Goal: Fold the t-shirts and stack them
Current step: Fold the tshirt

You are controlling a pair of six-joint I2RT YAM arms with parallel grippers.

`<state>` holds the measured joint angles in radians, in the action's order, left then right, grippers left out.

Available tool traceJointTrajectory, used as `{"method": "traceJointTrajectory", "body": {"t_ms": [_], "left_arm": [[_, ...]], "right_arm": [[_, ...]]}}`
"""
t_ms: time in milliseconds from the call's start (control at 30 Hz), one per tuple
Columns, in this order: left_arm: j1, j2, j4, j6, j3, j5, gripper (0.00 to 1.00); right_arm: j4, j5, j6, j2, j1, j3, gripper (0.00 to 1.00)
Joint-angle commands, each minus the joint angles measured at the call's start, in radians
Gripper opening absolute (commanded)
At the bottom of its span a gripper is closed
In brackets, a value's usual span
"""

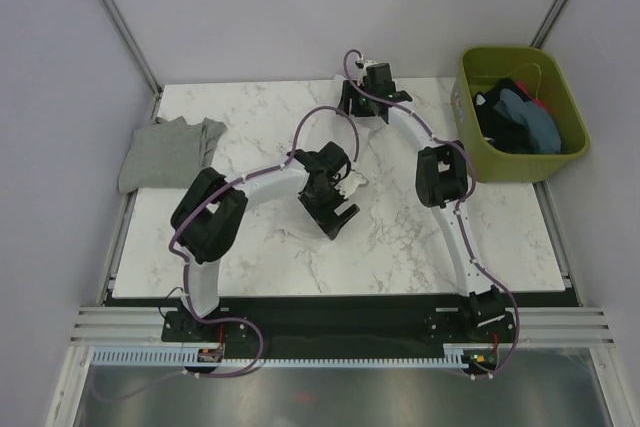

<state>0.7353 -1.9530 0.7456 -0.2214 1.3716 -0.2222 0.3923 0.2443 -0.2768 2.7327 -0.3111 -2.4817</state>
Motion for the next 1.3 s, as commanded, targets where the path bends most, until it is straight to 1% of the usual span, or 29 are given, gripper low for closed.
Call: {"method": "traceJointTrajectory", "body": {"t_ms": [0,167,367,633,733,833,867,900,933,967,1000,1033,1067,1100,1133,1167,1200,1233,1267], "left_arm": [[0.067,-0.040,0.080,0.073,0.036,-0.092,1.00],[0.122,-0.072,0.100,0.080,0.093,-0.098,1.00],[0.170,-0.144,0.141,0.080,0.239,-0.105,1.00],[0.214,-0.170,0.149,0.086,0.287,-0.083,1.00],[0.216,-0.118,0.141,0.093,0.265,-0.057,1.00],[0.214,-0.017,0.150,0.091,0.262,-0.046,1.00],[0.213,0.044,0.173,0.085,0.288,-0.051,1.00],[0.213,0.074,0.181,0.080,0.302,-0.052,1.00],[0.213,0.101,0.193,0.074,0.316,-0.052,1.00],[0.211,0.130,0.205,0.061,0.351,-0.057,1.00],[0.210,0.175,0.236,0.057,0.372,-0.062,0.99],[0.201,0.198,0.248,0.063,0.411,-0.059,1.00],[0.191,0.218,0.256,0.077,0.422,-0.055,1.00],[0.181,0.262,0.261,0.100,0.423,-0.052,1.00],[0.167,0.284,0.259,0.118,0.417,-0.055,1.00],[0.135,0.304,0.250,0.148,0.378,-0.071,1.00],[0.115,0.327,0.239,0.166,0.353,-0.068,0.99],[0.092,0.353,0.226,0.187,0.299,-0.078,0.99],[0.029,0.367,0.218,0.244,0.272,-0.106,0.98]], "right_arm": [[0.000,0.030,-0.015,0.047,-0.017,-0.039,0.69],[-0.018,0.039,-0.025,0.062,-0.026,-0.065,0.70],[-0.033,0.046,-0.029,0.081,-0.034,-0.091,0.70],[-0.032,0.049,-0.018,0.079,-0.031,-0.100,0.71],[-0.017,0.044,0.005,0.042,-0.019,-0.097,0.71],[-0.001,0.065,0.040,-0.045,0.010,-0.091,0.72],[-0.001,0.066,0.048,-0.118,0.017,-0.080,0.72],[-0.001,0.066,0.059,-0.161,0.023,-0.066,0.72],[0.002,0.066,0.070,-0.204,0.032,-0.028,0.72],[0.003,0.070,0.067,-0.294,0.036,-0.002,0.73],[0.014,0.069,0.057,-0.342,0.044,0.065,0.73],[0.022,0.069,0.019,-0.438,0.046,0.108,0.73],[0.032,0.075,-0.008,-0.488,0.049,0.159,0.73],[0.045,0.096,-0.047,-0.540,0.055,0.291,0.73],[0.045,0.128,-0.080,-0.639,0.056,0.369,0.72],[0.046,0.194,-0.149,-0.689,0.059,0.448,0.71],[0.045,0.219,-0.182,-0.737,0.066,0.619,0.71],[0.045,0.242,-0.212,-0.837,0.067,0.711,0.70],[0.042,0.263,-0.275,-0.887,0.067,0.803,0.70]]}}
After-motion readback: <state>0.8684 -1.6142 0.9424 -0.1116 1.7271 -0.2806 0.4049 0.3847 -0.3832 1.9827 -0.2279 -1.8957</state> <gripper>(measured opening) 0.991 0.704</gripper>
